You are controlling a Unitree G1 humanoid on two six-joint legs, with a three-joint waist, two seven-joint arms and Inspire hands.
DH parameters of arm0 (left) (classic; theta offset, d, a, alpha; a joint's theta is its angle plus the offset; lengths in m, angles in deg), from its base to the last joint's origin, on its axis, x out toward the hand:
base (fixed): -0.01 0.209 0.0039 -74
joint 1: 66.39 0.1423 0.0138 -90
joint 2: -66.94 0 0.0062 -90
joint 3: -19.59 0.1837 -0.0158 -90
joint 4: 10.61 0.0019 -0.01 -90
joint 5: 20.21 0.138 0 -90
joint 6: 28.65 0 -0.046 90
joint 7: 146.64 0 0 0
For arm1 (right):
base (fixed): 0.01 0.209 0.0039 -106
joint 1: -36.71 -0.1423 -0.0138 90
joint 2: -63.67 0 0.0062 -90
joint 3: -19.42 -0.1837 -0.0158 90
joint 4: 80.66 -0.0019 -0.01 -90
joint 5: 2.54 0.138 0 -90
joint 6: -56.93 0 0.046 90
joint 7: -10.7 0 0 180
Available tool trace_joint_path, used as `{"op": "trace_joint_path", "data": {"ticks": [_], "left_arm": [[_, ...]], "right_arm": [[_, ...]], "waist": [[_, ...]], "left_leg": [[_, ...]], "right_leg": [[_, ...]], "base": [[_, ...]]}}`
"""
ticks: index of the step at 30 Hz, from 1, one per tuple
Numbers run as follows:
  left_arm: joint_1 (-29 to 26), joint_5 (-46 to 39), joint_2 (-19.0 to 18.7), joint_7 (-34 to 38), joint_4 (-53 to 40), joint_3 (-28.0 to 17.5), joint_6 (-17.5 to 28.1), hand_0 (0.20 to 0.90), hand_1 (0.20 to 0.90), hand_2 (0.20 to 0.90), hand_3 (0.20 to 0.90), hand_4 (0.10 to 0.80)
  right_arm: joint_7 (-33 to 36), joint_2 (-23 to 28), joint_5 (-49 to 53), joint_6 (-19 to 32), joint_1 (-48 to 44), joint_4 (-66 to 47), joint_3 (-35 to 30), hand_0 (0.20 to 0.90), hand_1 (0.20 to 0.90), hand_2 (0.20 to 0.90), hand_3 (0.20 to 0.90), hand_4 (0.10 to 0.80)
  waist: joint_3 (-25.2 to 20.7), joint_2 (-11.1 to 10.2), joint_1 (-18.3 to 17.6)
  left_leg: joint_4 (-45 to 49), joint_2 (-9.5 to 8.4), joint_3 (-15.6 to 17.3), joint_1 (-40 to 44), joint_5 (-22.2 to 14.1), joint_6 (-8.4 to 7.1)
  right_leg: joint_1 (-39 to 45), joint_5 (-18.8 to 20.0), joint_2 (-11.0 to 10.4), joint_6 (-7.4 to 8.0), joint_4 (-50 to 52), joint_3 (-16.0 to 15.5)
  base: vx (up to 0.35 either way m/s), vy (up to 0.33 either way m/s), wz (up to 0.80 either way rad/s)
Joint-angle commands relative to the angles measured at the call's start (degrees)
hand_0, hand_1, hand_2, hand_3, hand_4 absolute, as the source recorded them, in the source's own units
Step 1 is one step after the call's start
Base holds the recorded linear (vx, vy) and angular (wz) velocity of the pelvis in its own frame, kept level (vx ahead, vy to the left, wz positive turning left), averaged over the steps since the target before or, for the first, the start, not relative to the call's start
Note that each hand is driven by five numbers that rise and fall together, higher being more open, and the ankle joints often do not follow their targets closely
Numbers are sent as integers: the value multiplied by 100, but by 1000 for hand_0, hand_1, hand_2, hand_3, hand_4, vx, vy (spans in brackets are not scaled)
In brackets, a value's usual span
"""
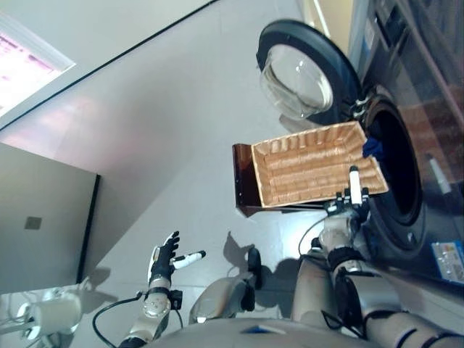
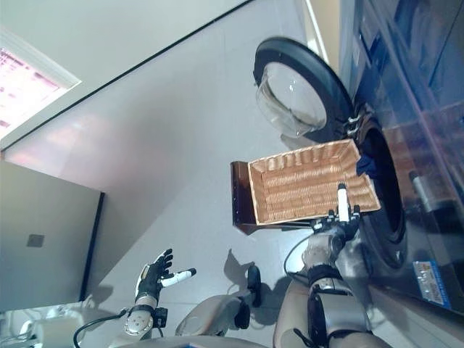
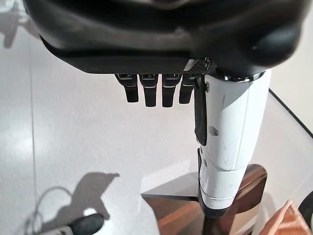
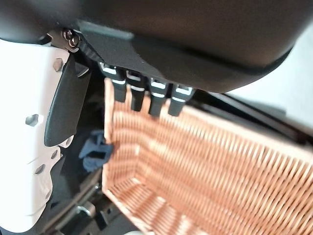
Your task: Pick up the clothes and place them into the washing machine
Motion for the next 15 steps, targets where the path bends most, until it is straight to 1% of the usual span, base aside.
{"op": "trace_joint_path", "data": {"ticks": [1,4,7,10,12,13,15], "left_arm": [[-190,-282,-230,-50,232,-652,150,900,900,900,900,800],[-124,-270,-208,-223,548,-845,105,900,900,900,900,800],[-115,-447,-168,-396,901,-1093,82,900,900,900,900,800],[-130,-390,-169,-520,1115,-1149,48,900,900,900,900,800],[-139,-186,-186,-569,1258,-1112,25,900,900,900,900,800],[-141,-124,-199,-608,1364,-1129,-16,900,900,900,900,800],[-141,-5,-223,-634,1525,-1146,-61,900,900,900,900,800]], "right_arm": [[-378,-185,-794,-201,505,-265,371,900,900,900,900,800],[-495,-141,-1450,-420,1103,-194,461,900,900,900,900,800],[-566,-86,-1971,-582,1539,-114,497,900,900,900,900,800],[-594,-41,-2688,-777,1846,233,586,900,900,900,900,800],[-548,-7,-3360,-927,2005,594,656,900,900,900,900,800],[-532,0,-3573,-988,2063,702,703,900,900,900,900,800],[-453,34,-4341,-1157,2131,991,870,900,900,900,900,800]], "waist": [[-196,-609,-137],[-397,-921,-228],[-630,-1155,-292],[-807,-1310,-309],[-932,-1379,-314],[-967,-1413,-324],[-1018,-1480,-332]], "left_leg": [[555,-56,53,-8,-561,-229],[465,-19,99,175,-583,-194],[358,5,136,386,-616,-142],[173,18,181,672,-616,-90],[40,11,206,815,-610,-65],[-4,2,219,887,-608,-34],[-54,-22,241,974,-597,7]], "right_leg": [[1503,773,-73,134,-2489,-154],[1719,922,-72,174,-2741,-142],[1880,1039,-68,231,-2928,-115],[2086,1170,-62,290,-3096,-84],[2192,1219,-68,349,-3189,-77],[2233,1238,-60,355,-3187,-64],[2293,1247,-40,371,-3176,-42]], "base": [[61,-103,5],[34,-70,-11],[33,-14,-13],[7,25,-26],[-22,49,-3],[-28,48,-4],[-31,48,-7]]}}
